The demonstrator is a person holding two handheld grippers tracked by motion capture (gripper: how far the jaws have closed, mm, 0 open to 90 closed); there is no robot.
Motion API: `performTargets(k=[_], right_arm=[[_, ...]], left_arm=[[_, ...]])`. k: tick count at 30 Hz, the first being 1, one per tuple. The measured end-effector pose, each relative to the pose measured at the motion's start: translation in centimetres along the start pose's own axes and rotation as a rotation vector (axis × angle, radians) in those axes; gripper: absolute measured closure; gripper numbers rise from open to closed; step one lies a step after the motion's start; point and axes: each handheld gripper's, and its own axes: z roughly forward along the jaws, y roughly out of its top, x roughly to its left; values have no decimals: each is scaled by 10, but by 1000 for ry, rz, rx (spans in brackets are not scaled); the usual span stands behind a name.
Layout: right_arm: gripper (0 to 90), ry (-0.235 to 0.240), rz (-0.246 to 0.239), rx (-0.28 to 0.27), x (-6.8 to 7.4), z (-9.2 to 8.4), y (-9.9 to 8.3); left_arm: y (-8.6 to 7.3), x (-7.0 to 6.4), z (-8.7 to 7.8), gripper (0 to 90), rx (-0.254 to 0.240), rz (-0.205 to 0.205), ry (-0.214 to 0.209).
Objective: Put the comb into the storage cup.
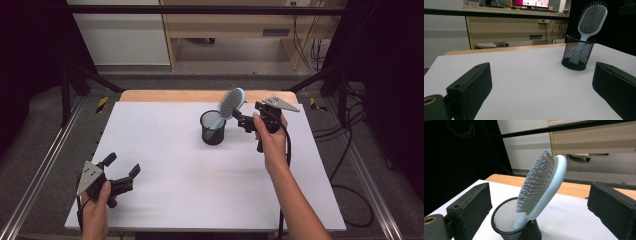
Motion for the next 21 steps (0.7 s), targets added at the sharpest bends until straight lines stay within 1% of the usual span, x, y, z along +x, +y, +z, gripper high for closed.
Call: performTargets(k=[2,5,9,12,13,14,15,19,21], right_arm=[[52,-4,-4,0,0,-1,0],[47,-12,-26,-7,-3,-7,2],[42,-20,-41,-15,-4,-12,3],[38,-18,-43,-28,-5,-17,4],[36,-24,-45,-41,-5,-21,4],[36,-24,-45,-41,-5,-21,4],[36,-30,-60,-53,-6,-25,5],[34,-37,-72,-64,-7,-30,5],[35,-51,-81,-77,-10,-34,4]], left_arm=[[0,0,0,26,0,-1,0],[0,0,0,26,0,0,1],[0,0,0,26,1,-1,2],[0,0,-1,26,-1,-1,3],[0,0,-1,26,-2,-4,4],[0,0,-1,26,-2,-4,4],[0,0,-1,26,-2,-3,4],[1,1,-2,26,-4,-4,3],[0,1,-1,26,-2,-5,3]])
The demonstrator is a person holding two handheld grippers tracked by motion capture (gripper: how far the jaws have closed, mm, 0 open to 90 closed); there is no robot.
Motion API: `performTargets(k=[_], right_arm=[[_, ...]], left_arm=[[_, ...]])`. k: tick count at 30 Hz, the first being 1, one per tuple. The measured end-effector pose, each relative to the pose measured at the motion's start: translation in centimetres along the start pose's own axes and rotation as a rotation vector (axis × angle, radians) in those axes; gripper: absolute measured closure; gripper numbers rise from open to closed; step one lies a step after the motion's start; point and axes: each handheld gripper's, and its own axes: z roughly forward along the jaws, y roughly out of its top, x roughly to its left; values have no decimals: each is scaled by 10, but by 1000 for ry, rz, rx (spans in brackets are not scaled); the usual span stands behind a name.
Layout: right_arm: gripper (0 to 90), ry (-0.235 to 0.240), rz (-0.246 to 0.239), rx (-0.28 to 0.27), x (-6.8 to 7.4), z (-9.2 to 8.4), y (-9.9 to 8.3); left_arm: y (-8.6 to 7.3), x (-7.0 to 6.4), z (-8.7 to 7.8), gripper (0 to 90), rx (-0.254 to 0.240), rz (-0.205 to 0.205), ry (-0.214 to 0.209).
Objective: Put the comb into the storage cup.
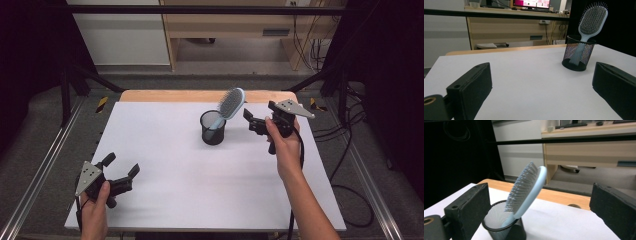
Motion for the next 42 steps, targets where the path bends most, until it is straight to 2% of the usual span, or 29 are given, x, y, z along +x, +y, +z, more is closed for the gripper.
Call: performTargets(k=[7,8,15,22,42], right_arm=[[35,-28,-8,-25,-10,-10,-4],[35,-34,-21,-28,-12,-14,-5],[30,-43,-32,-54,-18,-26,-5],[26,-51,-65,-70,-25,-43,-5],[18,-62,-80,-81,-36,-67,-10]], left_arm=[[0,1,-1,26,-5,-3,4],[0,1,-1,26,-8,-4,4],[1,4,-3,21,-13,-9,13],[2,7,-6,15,-25,-17,23],[4,13,-11,13,-37,-22,24]])
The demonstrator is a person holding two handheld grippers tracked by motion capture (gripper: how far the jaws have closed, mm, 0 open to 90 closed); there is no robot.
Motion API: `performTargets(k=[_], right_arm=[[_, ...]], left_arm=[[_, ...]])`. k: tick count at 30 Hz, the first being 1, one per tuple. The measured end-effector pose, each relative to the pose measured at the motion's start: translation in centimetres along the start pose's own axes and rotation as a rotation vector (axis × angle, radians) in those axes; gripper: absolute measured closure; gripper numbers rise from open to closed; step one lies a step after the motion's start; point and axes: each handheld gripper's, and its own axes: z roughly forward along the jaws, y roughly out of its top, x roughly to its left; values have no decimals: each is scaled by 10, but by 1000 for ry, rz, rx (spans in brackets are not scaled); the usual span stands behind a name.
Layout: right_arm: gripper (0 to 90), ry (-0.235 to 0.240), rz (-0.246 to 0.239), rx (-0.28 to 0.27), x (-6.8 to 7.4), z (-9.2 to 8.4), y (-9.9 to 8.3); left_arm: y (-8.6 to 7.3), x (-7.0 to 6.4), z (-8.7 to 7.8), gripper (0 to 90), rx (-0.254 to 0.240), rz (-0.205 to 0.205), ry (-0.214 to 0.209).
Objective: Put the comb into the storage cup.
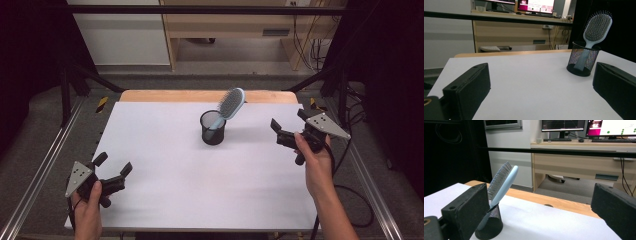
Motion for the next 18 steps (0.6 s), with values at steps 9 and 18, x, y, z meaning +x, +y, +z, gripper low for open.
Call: performTargets(k=[9,18], right_arm=[[20,-13,3,-1,-7,-10,-4],[20,-13,-4,1,-13,-22,-12]], left_arm=[[1,0,-2,13,0,6,-1],[3,1,-4,13,-4,12,-1]])
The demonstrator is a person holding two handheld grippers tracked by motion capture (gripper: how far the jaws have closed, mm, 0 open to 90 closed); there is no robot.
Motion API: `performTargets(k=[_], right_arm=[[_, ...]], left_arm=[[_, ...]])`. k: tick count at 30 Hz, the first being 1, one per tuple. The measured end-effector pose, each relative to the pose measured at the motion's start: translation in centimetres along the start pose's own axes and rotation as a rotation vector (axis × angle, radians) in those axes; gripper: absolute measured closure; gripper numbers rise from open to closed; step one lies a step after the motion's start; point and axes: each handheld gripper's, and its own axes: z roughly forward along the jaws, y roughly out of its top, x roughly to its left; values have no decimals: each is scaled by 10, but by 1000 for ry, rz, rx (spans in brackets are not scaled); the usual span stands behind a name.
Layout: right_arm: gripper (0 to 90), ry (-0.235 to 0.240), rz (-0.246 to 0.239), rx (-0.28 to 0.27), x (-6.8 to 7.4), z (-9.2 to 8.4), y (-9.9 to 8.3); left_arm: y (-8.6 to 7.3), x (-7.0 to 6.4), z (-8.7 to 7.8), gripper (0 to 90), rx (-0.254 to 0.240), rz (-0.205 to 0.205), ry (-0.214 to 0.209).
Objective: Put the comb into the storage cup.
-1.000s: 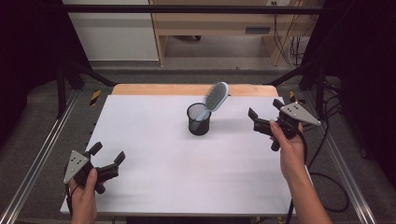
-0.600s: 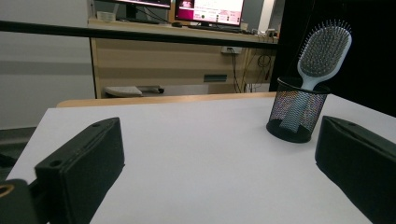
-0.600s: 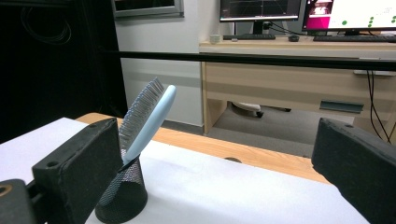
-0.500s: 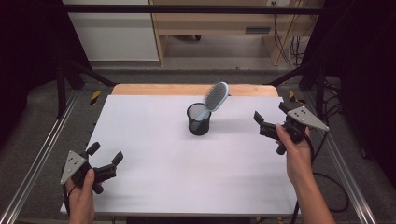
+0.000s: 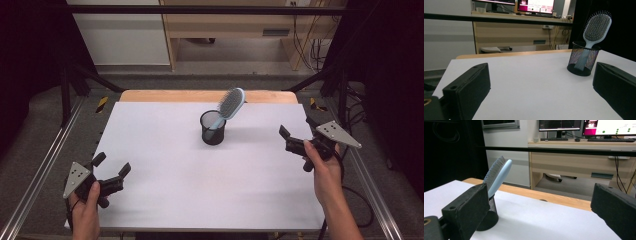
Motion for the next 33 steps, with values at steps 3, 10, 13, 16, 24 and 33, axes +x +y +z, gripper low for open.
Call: performTargets(k=[3,10,13,16,24,33], right_arm=[[20,8,-14,6,1,-5,-3],[20,32,-38,13,3,-15,-12],[21,36,-44,13,3,-18,-14],[21,35,-40,12,2,-24,-18],[27,33,-38,13,-1,-33,-25],[25,27,-31,7,-1,-49,-37]], left_arm=[[1,-1,-2,12,0,11,-4],[3,1,-5,12,-7,12,3],[3,1,-5,12,-6,10,1],[4,0,-6,12,-7,14,-3],[3,-5,-9,12,-4,13,6],[2,-12,-11,10,8,38,-18]])
